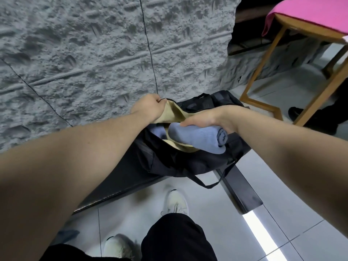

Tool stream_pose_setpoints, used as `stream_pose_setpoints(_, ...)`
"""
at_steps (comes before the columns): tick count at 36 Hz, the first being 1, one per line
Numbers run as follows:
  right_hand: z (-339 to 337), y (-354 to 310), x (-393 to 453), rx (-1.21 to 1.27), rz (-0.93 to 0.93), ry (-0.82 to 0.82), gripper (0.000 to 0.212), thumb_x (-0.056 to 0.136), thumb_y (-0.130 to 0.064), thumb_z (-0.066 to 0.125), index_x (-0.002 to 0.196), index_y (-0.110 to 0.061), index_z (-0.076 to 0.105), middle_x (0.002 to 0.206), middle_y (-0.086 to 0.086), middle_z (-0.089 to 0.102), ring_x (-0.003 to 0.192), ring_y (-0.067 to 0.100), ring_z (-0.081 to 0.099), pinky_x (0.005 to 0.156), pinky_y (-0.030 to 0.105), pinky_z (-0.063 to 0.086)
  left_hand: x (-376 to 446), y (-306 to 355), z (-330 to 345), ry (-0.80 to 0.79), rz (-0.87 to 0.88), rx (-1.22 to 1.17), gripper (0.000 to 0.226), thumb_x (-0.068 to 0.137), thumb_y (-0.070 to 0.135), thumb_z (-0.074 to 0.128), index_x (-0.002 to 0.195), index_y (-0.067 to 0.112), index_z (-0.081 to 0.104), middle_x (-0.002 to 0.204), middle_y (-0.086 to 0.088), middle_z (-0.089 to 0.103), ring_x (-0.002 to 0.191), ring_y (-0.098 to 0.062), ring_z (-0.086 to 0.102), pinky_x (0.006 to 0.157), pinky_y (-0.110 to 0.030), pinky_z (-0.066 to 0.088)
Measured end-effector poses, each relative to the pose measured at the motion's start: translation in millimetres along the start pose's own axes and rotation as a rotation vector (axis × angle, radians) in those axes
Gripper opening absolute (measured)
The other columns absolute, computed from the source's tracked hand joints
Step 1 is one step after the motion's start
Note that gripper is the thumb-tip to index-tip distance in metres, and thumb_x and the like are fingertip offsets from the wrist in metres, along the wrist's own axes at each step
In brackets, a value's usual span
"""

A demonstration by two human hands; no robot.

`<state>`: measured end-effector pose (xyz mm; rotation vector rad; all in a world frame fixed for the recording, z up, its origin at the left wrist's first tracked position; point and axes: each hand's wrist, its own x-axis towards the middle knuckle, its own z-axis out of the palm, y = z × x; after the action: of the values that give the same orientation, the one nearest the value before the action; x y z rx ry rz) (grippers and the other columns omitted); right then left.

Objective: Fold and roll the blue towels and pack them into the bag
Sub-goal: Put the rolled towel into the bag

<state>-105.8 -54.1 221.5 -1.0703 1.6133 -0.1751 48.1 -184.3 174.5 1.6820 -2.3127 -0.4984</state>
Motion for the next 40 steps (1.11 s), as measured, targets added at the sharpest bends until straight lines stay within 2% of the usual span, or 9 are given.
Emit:
stream_pose_setpoints(7, 8.8, -21.6, 28.9, -0.115, -0.031, 0.117, 0.027, 0.104, -0.032, 0.04, 0.081, -0.022, 0.049, 0.087, -0.004, 0.051, 0.073, 0.008, 0.049, 0.066, 0.017, 0.042, -4.5, 1.0, -0.4, 0.105, 0.068, -0.033, 0.035, 0.098, 0.048, 0.044, 0.079, 0.021, 0.056, 0.081, 0.0, 0.06, 0.083, -0.024, 0.055, 0.065, -0.029, 0.038)
stream_pose_setpoints(11, 19.5, -21.4, 54.3, -0.14, 0.008, 0.259, 0.06, 0.102, -0.048, 0.037, 0.14, -0.002, 0.043, 0.143, 0.018, 0.046, 0.127, 0.033, 0.047, 0.1, 0.032, 0.037, -6.2, -0.2, -3.0, 0.144, 0.067, -0.098, 0.032, 0.098, 0.047, 0.043, 0.081, 0.024, 0.055, 0.083, -0.001, 0.059, 0.093, -0.029, 0.06, 0.068, -0.03, 0.04)
stream_pose_setpoints(15, 29.1, -11.1, 78.3, -0.01, -0.001, 0.319, 0.075, 0.1, -0.054, 0.039, 0.152, -0.002, 0.023, 0.158, 0.016, 0.028, 0.141, 0.035, 0.032, 0.104, 0.035, 0.033, -5.7, -0.9, -5.1, 0.149, 0.058, -0.142, 0.035, 0.098, 0.049, 0.043, 0.089, 0.021, 0.062, 0.094, -0.003, 0.068, 0.097, -0.027, 0.061, 0.074, -0.033, 0.046)
stream_pose_setpoints(25, 39.9, 5.7, 116.9, 0.163, 0.008, 0.37, 0.073, 0.099, -0.053, 0.042, 0.145, 0.004, 0.037, 0.15, 0.019, 0.04, 0.134, 0.034, 0.042, 0.106, 0.034, 0.037, -5.8, 1.6, -4.9, 0.106, 0.086, -0.21, 0.035, 0.098, 0.046, 0.046, 0.086, 0.017, 0.061, 0.077, 0.001, 0.061, 0.081, -0.022, 0.058, 0.062, -0.031, 0.038)
stream_pose_setpoints(30, 41.8, 0.7, 127.6, 0.355, -0.055, 0.369, 0.066, 0.097, -0.056, 0.044, 0.126, 0.003, 0.055, 0.124, 0.016, 0.059, 0.115, 0.032, 0.057, 0.103, 0.039, 0.045, -10.4, 4.6, -5.2, 0.025, 0.148, -0.12, 0.022, 0.099, 0.042, 0.045, 0.1, 0.021, 0.053, 0.084, 0.001, 0.059, 0.087, -0.025, 0.059, 0.065, -0.034, 0.04)
stream_pose_setpoints(33, 41.2, -1.6, 135.9, 0.432, -0.057, 0.338, 0.064, 0.096, -0.057, 0.046, 0.113, 0.002, 0.061, 0.115, 0.016, 0.064, 0.104, 0.029, 0.062, 0.096, 0.039, 0.05, -22.4, 0.7, -5.3, 0.18, 0.325, -0.026, 0.023, 0.092, 0.034, 0.055, 0.11, 0.021, 0.051, 0.109, 0.004, 0.052, 0.102, -0.019, 0.05, 0.087, -0.035, 0.041)
stream_pose_setpoints(35, 41.4, -1.3, 133.9, 0.462, -0.028, 0.312, 0.053, 0.099, -0.052, 0.044, 0.092, -0.002, 0.06, 0.095, 0.016, 0.063, 0.085, 0.027, 0.062, 0.073, 0.032, 0.053, -34.8, -0.2, -8.5, 0.305, 0.535, 0.015, 0.014, 0.088, 0.03, 0.057, 0.098, 0.019, 0.055, 0.097, 0.006, 0.051, 0.094, -0.017, 0.048, 0.085, -0.034, 0.038)
stream_pose_setpoints(37, 40.9, 1.9, 129.3, 0.468, 0.019, 0.256, 0.044, 0.101, -0.042, 0.043, 0.078, -0.006, 0.054, 0.074, 0.013, 0.055, 0.056, 0.022, 0.057, 0.044, 0.021, 0.043, -44.1, -5.3, -11.1, 0.191, 0.737, -0.02, 0.015, 0.088, 0.032, 0.056, 0.083, 0.018, 0.059, 0.079, 0.007, 0.055, 0.078, -0.015, 0.049, 0.075, -0.036, 0.043)
stream_pose_setpoints(40, 39.0, 8.9, 130.3, 0.454, 0.011, 0.212, 0.033, 0.098, -0.032, 0.051, 0.079, -0.006, 0.056, 0.073, 0.014, 0.06, 0.055, 0.023, 0.061, 0.05, 0.026, 0.048, -55.9, -18.4, -11.5, -0.135, 0.932, 0.029, 0.033, 0.086, 0.052, 0.054, 0.08, 0.023, 0.068, 0.07, 0.012, 0.059, 0.072, -0.01, 0.052, 0.076, -0.035, 0.045)
